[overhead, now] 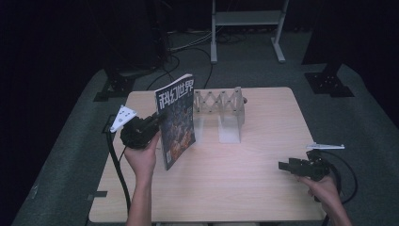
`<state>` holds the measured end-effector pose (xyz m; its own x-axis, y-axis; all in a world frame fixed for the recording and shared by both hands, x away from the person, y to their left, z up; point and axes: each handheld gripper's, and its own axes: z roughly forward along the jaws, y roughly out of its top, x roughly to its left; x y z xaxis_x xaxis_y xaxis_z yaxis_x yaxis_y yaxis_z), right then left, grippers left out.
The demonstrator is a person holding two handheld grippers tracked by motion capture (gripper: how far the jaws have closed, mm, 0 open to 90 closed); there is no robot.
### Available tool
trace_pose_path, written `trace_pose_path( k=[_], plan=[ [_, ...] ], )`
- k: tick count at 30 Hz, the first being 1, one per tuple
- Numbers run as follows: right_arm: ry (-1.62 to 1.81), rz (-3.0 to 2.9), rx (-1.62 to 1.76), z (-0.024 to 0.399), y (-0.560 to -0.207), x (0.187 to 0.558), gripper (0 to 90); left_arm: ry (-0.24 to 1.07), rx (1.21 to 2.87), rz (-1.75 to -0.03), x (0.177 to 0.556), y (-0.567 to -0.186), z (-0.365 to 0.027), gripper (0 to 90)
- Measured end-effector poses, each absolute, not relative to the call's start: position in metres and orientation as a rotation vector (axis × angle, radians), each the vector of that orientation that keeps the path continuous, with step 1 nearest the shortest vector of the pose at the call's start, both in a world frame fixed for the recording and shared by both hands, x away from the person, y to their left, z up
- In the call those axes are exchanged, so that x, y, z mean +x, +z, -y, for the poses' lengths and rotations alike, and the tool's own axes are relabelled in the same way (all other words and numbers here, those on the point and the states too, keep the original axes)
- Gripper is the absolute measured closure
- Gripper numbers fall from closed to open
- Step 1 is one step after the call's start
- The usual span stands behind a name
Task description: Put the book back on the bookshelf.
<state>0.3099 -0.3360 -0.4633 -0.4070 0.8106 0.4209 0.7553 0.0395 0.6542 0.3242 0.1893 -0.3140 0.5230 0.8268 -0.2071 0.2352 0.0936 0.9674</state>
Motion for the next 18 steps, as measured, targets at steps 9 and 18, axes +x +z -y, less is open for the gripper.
trace_pose_path(
  k=[9,18],
  plan=[
    [1.291,-2.215,1.683,0.34,-0.466,0.309,29.9,0.615,1.433,-0.981,0.333,-0.307,-0.185,82.7],
    [1.279,-2.215,1.689,0.342,-0.467,0.308,29.8,0.649,1.421,-0.988,0.343,-0.303,-0.181,82.7]
  ],
)
